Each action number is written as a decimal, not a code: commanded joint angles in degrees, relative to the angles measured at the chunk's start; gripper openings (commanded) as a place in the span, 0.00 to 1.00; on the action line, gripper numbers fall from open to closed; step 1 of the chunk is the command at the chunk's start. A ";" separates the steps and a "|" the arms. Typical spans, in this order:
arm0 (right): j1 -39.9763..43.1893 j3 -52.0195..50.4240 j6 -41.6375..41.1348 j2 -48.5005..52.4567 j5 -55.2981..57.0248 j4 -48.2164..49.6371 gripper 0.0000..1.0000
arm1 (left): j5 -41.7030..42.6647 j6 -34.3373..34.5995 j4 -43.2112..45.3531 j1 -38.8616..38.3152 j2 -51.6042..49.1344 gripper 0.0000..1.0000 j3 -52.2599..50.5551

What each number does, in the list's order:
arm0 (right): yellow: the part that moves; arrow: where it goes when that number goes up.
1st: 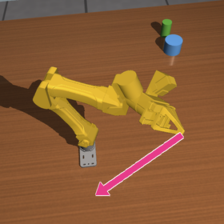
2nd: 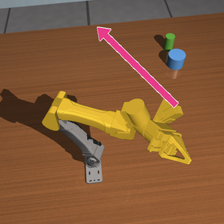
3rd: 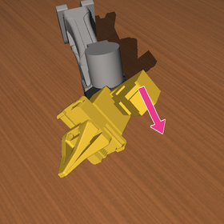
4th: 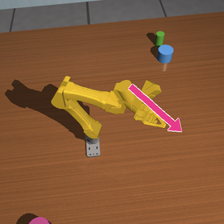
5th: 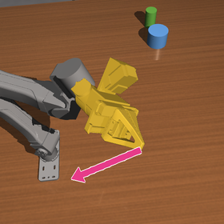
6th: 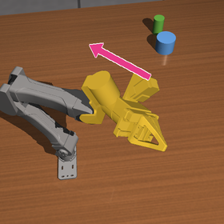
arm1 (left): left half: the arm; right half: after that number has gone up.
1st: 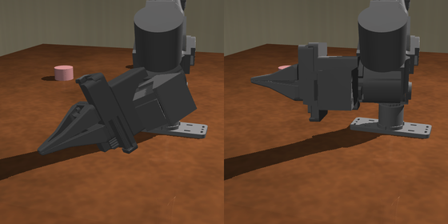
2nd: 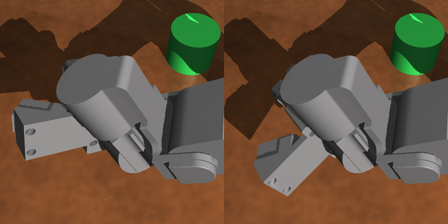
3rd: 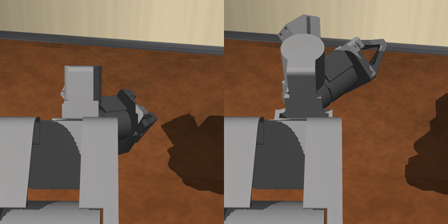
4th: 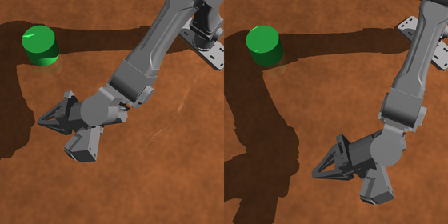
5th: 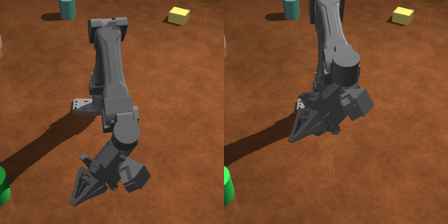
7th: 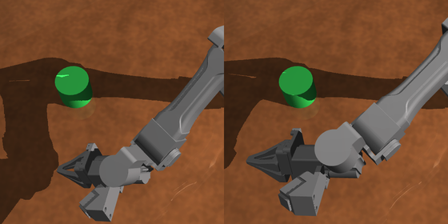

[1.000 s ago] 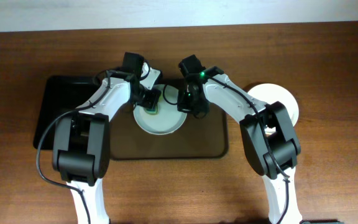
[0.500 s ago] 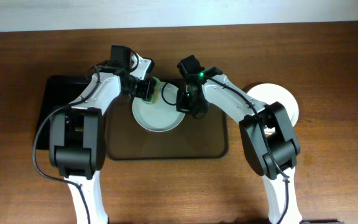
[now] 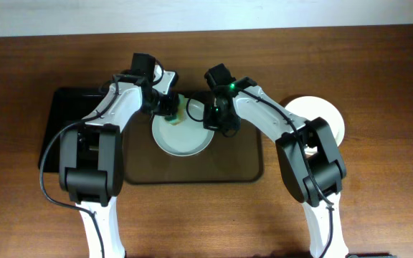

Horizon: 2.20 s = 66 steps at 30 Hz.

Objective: Clean dirty plates on tray and stack at the side
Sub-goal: 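Scrub the last plate with the sponge in the left gripper, then lift the last plate with the right gripper and stack it on the pile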

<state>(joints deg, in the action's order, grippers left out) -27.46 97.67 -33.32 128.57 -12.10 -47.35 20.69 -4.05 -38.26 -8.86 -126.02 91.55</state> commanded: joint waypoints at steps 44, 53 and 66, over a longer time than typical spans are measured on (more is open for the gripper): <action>-25.11 -0.28 -35.98 -18.71 76.67 -43.34 0.04 | 10.99 -2.45 -19.65 10.25 -0.52 0.01 18.75; -25.73 -0.28 -35.98 -18.71 79.47 -45.97 0.04 | 10.99 -2.45 -19.67 9.99 -0.52 0.01 18.75; -25.66 -0.20 -35.45 -19.39 67.30 -40.85 0.04 | 10.97 -2.45 -19.65 9.99 -0.52 0.00 18.75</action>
<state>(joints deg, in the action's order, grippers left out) -52.77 97.36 -67.96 110.08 58.92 -88.99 31.48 -6.02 -57.82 1.39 -126.13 109.43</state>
